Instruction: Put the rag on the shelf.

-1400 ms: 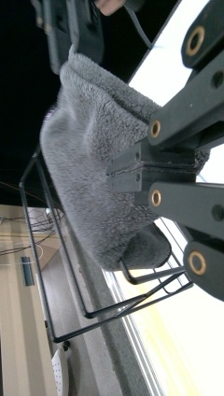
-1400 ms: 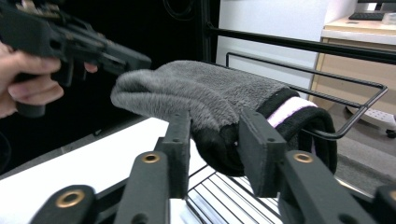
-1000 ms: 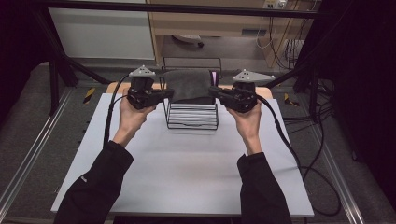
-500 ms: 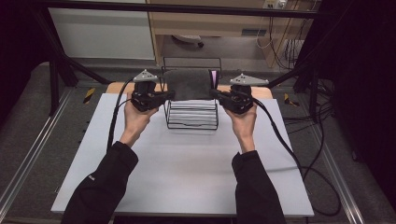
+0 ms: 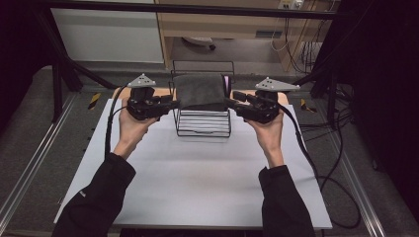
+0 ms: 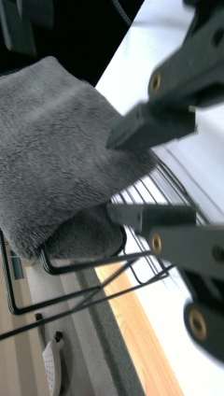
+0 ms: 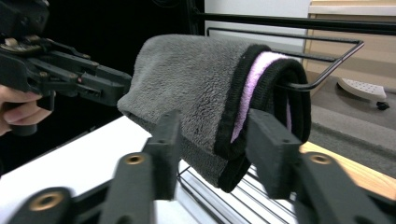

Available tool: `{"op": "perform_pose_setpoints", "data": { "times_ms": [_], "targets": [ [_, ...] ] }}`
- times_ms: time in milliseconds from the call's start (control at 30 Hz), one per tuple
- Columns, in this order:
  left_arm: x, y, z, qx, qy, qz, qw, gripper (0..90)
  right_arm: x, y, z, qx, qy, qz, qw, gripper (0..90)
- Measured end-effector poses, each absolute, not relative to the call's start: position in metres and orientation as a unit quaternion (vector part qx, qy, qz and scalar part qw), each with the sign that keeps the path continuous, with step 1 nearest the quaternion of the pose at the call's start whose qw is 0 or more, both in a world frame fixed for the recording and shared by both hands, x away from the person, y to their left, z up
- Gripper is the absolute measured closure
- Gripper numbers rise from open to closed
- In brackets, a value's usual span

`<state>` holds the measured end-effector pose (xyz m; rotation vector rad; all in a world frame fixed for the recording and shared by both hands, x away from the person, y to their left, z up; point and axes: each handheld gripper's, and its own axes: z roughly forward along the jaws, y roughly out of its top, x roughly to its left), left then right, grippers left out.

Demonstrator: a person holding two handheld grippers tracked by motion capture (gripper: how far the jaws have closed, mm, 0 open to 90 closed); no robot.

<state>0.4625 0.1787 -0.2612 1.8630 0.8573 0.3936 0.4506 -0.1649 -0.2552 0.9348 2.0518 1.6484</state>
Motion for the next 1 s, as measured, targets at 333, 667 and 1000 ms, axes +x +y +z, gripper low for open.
{"op": "perform_pose_setpoints", "data": {
  "times_ms": [333,667,1000],
  "targets": [
    [0.444,0.203,-0.270,0.779,0.357,0.176,0.485,26.1,0.433,-0.176,-0.250,0.328,0.726,0.578,0.175,14.6],
    [0.422,0.225,-0.302,0.781,0.370,0.180,0.469,10.4,0.421,-0.189,-0.273,0.322,0.738,0.567,0.172,4.0],
    [0.404,0.241,-0.343,0.785,0.375,0.162,0.466,8.4,0.408,-0.198,-0.319,0.329,0.746,0.561,0.145,0.8]
  ]
}}
